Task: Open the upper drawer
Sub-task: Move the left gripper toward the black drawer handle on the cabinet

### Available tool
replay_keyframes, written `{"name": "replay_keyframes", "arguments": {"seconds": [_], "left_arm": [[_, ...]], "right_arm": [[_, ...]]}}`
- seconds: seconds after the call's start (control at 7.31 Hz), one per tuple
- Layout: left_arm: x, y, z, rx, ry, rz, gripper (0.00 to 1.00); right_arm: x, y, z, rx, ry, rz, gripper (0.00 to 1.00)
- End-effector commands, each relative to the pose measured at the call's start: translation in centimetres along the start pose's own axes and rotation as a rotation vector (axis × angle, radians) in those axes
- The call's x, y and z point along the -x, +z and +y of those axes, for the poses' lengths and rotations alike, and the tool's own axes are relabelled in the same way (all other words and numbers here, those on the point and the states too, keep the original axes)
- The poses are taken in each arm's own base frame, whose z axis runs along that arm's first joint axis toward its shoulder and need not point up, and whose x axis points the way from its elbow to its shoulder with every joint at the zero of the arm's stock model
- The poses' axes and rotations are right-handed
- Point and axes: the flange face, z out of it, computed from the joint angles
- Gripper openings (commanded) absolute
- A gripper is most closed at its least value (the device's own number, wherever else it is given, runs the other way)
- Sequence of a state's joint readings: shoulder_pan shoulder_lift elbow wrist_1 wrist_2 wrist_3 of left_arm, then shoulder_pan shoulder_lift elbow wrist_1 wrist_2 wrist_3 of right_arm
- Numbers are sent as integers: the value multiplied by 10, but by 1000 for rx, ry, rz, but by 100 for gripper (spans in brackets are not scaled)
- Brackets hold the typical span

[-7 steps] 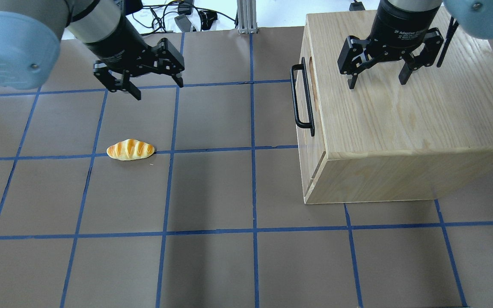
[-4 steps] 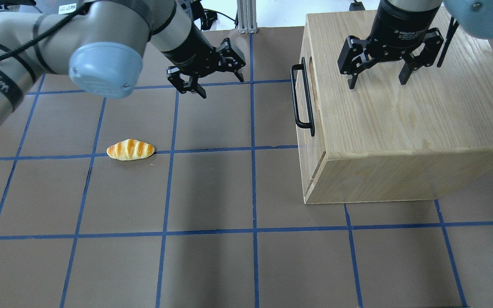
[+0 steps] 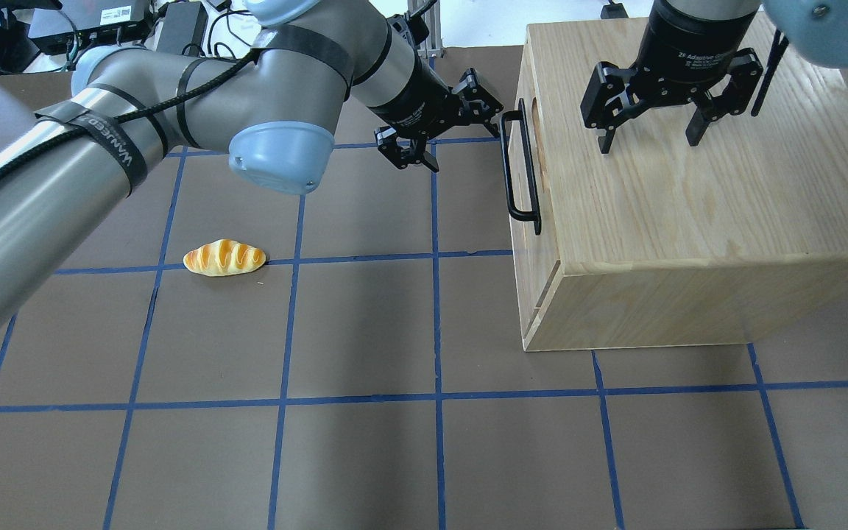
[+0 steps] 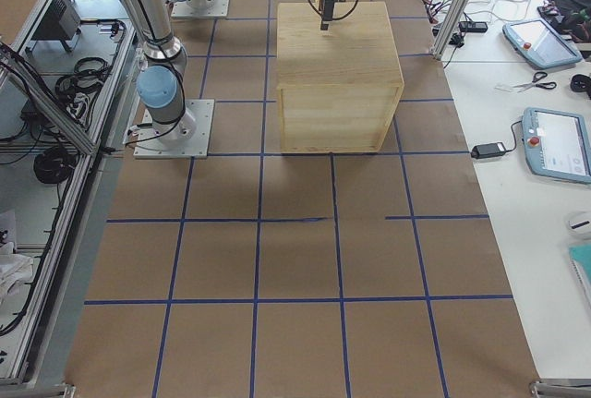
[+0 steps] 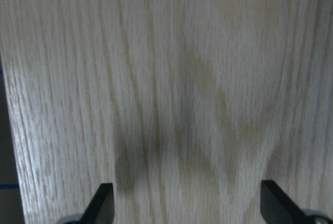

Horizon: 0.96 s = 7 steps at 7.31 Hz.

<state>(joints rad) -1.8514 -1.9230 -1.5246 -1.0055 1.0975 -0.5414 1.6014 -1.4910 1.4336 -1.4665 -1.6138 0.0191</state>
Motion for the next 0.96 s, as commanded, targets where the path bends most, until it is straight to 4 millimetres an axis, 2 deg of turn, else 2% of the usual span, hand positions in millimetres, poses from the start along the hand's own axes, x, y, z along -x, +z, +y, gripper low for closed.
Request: {"name": "replay_keyframes", "arguments": {"seconds": [0.0,0.27,0.82], "left_arm": [[-3,16,5,17,-2,6,99],[-12,22,16,27,17,5,99],[-9,26,15,31,32,-4,100]], "right_arm": [[0,0,0,-1,-1,0,100],[0,0,0,-1,1,0,100],[0,0,0,1,-1,0,100]]}}
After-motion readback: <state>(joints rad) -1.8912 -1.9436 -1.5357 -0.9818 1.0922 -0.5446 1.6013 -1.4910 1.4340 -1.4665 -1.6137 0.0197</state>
